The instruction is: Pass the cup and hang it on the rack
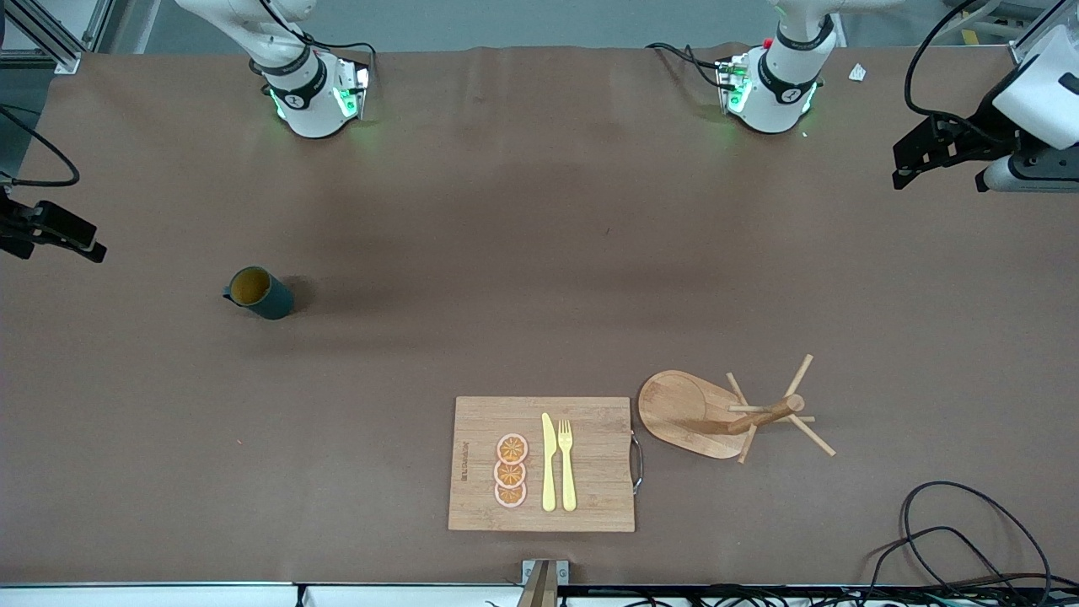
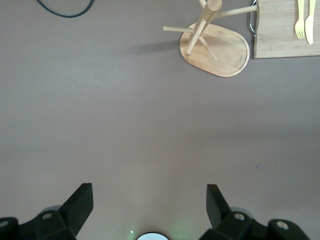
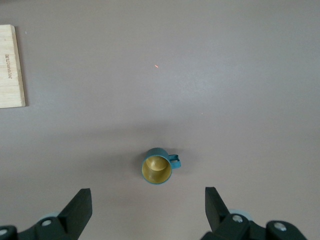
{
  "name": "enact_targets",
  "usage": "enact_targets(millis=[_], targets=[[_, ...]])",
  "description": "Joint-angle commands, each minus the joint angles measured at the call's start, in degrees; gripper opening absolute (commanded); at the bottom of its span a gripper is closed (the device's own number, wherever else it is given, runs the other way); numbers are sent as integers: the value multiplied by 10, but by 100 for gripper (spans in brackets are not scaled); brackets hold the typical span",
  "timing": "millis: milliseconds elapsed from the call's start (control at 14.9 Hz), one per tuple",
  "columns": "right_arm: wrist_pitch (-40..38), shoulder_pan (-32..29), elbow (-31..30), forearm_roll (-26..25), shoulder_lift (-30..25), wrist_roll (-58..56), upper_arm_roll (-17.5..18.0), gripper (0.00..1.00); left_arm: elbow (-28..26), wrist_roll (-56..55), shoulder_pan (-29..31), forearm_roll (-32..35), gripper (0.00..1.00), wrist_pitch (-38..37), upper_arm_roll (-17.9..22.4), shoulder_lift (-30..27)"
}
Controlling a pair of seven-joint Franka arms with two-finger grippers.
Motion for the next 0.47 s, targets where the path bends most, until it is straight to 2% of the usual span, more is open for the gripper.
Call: enact_targets(millis=[0, 404], targets=[[0, 14, -29, 2, -2, 9, 3, 100, 12, -6, 0, 2, 100, -7, -4, 6], [120, 28, -161, 3, -9, 16, 1, 100, 12, -7, 1, 2, 100, -8, -5, 5]])
